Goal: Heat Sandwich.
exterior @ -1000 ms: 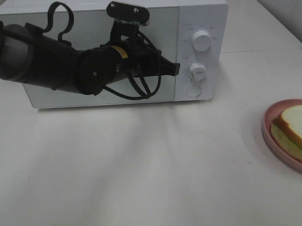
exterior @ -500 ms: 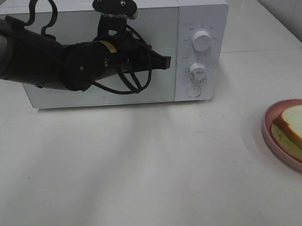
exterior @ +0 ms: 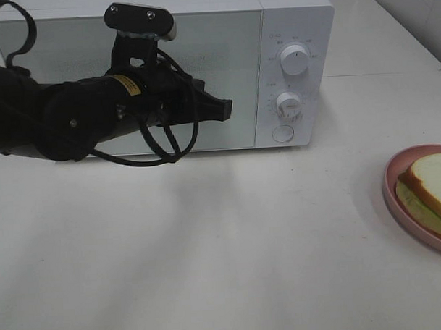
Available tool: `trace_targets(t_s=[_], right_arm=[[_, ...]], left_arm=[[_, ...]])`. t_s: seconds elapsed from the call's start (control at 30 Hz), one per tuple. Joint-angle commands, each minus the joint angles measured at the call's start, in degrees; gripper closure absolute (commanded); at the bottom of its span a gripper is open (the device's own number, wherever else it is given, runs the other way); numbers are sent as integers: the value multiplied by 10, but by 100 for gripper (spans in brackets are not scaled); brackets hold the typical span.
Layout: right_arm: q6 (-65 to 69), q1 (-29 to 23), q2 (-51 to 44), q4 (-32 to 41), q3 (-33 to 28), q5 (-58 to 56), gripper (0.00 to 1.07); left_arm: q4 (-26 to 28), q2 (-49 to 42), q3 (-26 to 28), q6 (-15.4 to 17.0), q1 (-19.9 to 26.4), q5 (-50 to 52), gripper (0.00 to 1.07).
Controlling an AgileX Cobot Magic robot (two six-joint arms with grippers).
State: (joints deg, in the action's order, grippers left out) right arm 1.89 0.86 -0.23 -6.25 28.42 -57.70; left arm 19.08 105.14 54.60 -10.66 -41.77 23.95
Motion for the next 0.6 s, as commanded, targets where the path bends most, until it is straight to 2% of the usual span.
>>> trace_targets(t_s=[0.03,0.07,0.1,0.13,0.17,0.27,0.47,0.53,0.6], right_arm=[[1,3,-15,-2,1,7,31],[1,3,-15,-2,1,7,31],[1,3,-15,-2,1,7,31],[1,3,-15,-2,1,7,31],[1,3,-15,-2,1,7,31],[1,3,-15,-2,1,7,31],[1,3,-15,-2,1,7,31],[1,3,-15,-2,1,7,31],[1,3,-15,-2,1,7,31]], left_arm=[[1,-33,-11,3,-3,-74,101],[1,-41,-11,3,-3,-103,93],[1,-56,-11,3,-3,-150,70],[1,-64,-11,4,-3,-170,54],[1,-64,-11,4,-3,-170,54],[17,-84,-11,18,-3,-227,7],[-5,-116,-11,13,-3,-347,6],[-43,-133,-11,5,-1,-433,6],[-54,-146,-11,5,6,-489,6]])
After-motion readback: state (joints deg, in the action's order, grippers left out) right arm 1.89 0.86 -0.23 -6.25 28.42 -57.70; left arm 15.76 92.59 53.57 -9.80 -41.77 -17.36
